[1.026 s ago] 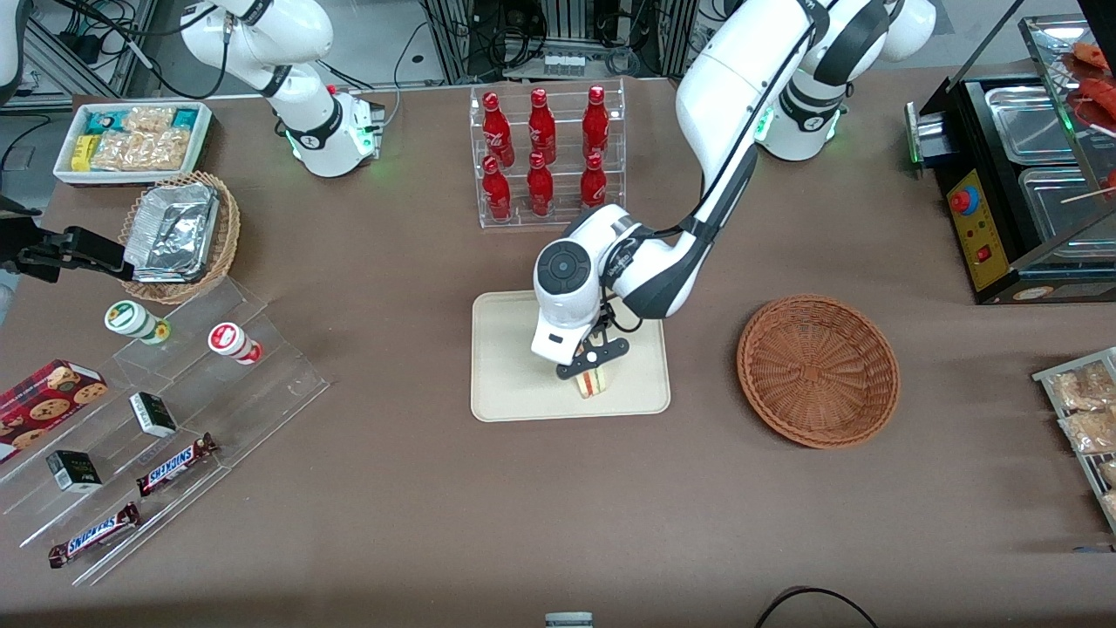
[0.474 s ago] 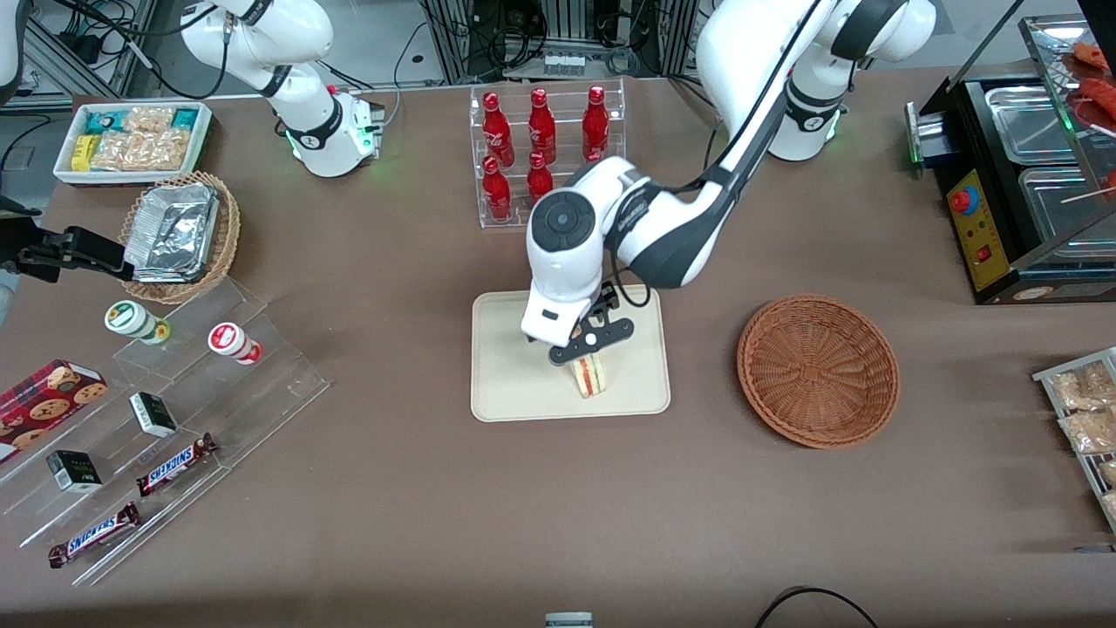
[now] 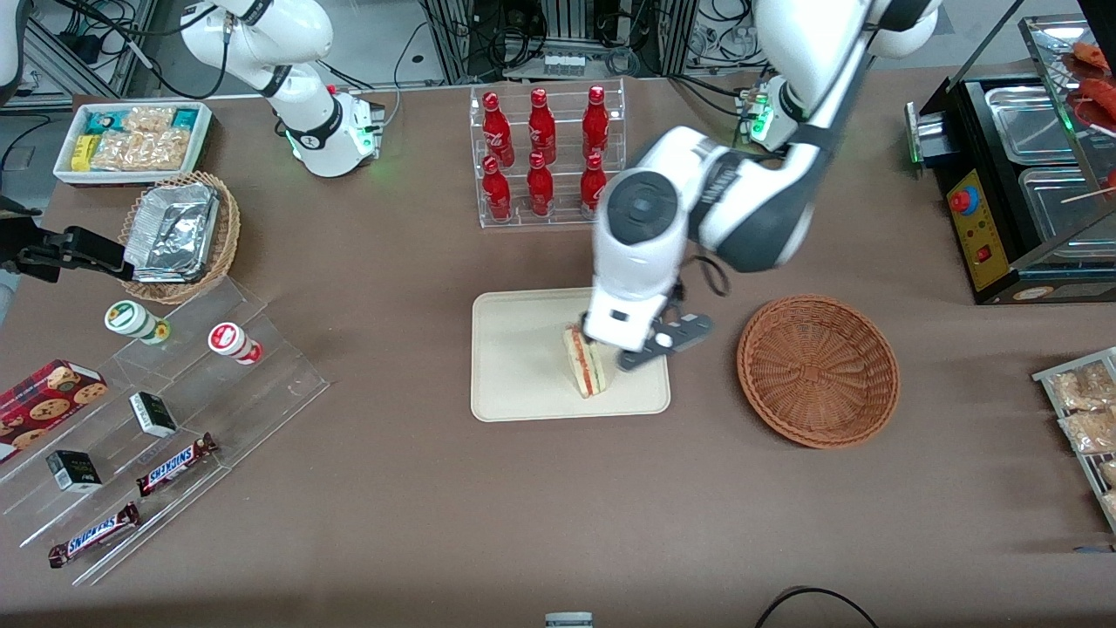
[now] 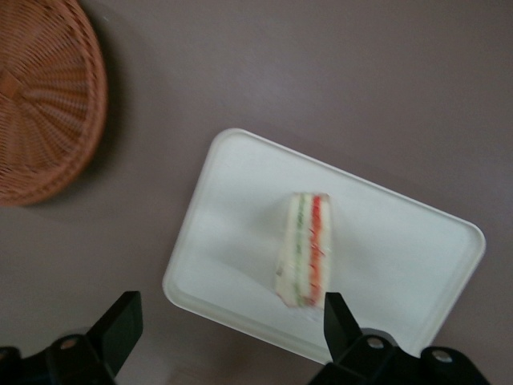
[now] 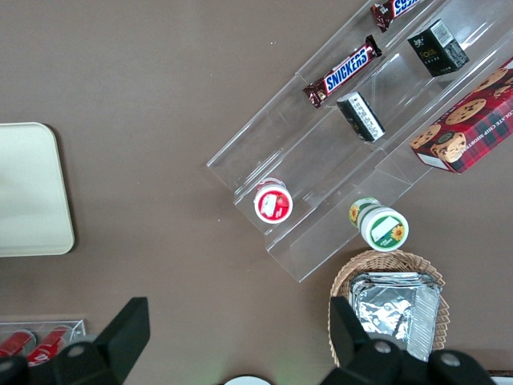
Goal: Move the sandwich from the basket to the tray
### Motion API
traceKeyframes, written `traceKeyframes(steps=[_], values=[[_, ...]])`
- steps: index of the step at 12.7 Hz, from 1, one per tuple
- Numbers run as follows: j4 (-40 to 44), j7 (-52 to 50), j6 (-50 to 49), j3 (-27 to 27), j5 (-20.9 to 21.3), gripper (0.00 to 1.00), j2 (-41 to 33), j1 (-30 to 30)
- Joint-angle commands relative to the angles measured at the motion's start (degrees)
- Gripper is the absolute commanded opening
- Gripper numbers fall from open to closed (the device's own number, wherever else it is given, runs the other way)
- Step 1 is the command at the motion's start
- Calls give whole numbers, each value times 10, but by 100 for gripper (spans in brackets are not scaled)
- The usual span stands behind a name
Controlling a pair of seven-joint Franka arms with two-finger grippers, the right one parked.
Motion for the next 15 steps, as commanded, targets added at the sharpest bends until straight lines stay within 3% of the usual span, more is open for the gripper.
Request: traceKeyframes(steps=[1, 6, 9, 13, 15], values=[[-22, 100, -44, -4, -23, 100, -39, 68], [-24, 317, -123, -4, -29, 100, -79, 169], [-100, 422, -117, -13, -32, 100, -160, 238], [-137, 498, -133, -121, -39, 100, -223, 368], [-138, 500, -152, -144, -39, 100, -244, 401]])
